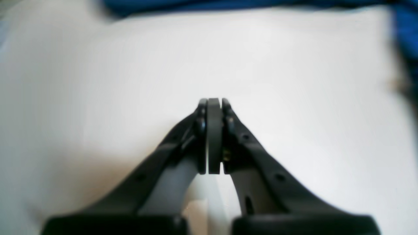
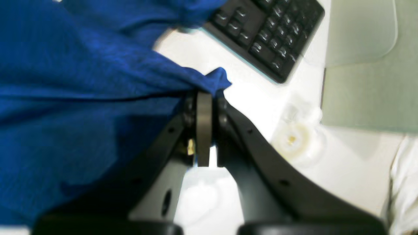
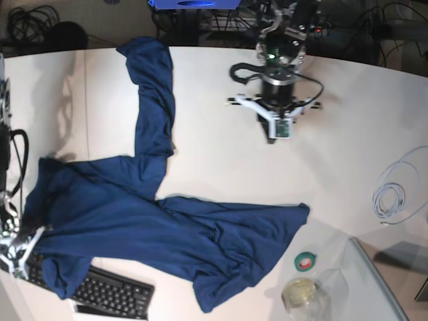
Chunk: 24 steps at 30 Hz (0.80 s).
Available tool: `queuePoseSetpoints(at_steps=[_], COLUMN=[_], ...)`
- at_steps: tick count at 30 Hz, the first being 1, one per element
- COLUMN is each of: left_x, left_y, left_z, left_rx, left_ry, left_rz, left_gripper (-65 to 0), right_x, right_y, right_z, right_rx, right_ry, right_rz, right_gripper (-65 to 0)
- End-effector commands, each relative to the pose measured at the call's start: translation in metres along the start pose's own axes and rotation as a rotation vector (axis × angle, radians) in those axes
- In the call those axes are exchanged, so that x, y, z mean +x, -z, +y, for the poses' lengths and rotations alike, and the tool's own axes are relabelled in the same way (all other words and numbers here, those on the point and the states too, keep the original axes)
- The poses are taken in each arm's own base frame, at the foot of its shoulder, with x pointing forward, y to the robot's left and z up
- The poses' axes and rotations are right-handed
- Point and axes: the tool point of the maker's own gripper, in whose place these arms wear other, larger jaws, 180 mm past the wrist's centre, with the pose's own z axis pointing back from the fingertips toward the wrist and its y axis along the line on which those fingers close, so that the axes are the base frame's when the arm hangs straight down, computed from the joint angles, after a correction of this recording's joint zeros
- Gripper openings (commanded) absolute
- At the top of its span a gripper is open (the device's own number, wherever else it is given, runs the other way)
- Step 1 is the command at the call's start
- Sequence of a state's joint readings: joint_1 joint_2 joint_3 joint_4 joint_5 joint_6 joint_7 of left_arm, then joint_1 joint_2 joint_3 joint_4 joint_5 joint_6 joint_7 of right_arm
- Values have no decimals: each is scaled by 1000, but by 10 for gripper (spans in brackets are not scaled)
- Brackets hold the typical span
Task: Layout the t-shirt on the table in an organized manner, then fold the t-shirt properly
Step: 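Release the sleeve and drag the shirt collar edge with the right gripper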
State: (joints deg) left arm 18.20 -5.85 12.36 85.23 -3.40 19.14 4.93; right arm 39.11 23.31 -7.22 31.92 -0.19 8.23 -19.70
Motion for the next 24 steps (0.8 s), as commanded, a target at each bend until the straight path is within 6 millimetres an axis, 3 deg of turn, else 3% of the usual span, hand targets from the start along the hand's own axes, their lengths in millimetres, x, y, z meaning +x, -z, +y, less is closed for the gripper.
queuePoseSetpoints(at_steps=[1,4,6,9,10,11,13,14,18,21,24], left_x=[16,12,10,6,5,4,2,1,5,8,9], left_y=[-3,-10,-14,-16,-17,-17,-18,-18,-17,-16,-16], left_z=[5,36,51,65,68,70,70,71,71,72,72], left_rx=[3,67,105,140,147,152,152,152,152,154,156], left_ry=[0,7,4,3,2,3,3,7,7,6,5], left_rz=[-60,-54,-50,-41,-38,-35,-31,-28,-39,-45,-48], left_gripper=[-650,-650,-650,-650,-650,-650,-650,-650,-650,-650,-650], right_x=[27,37,39,29,23,8,-5,-9,-25,-41,-49], right_y=[-4,-6,-7,-4,-5,-5,-14,-26,-90,-112,-116], right_z=[-34,-61,-65,-51,-46,-36,-1,28,124,167,199], right_rx=[-89,-223,-255,-234,-221,-202,-101,-16,252,348,409], right_ry=[54,114,123,141,145,139,78,15,-135,-159,-117], right_rz=[-72,-146,-162,-84,-40,18,19,-24,-153,-125,-90], right_gripper=[-602,-558,-446,-224,-176,-170,-194,-203,-206,-204,-209])
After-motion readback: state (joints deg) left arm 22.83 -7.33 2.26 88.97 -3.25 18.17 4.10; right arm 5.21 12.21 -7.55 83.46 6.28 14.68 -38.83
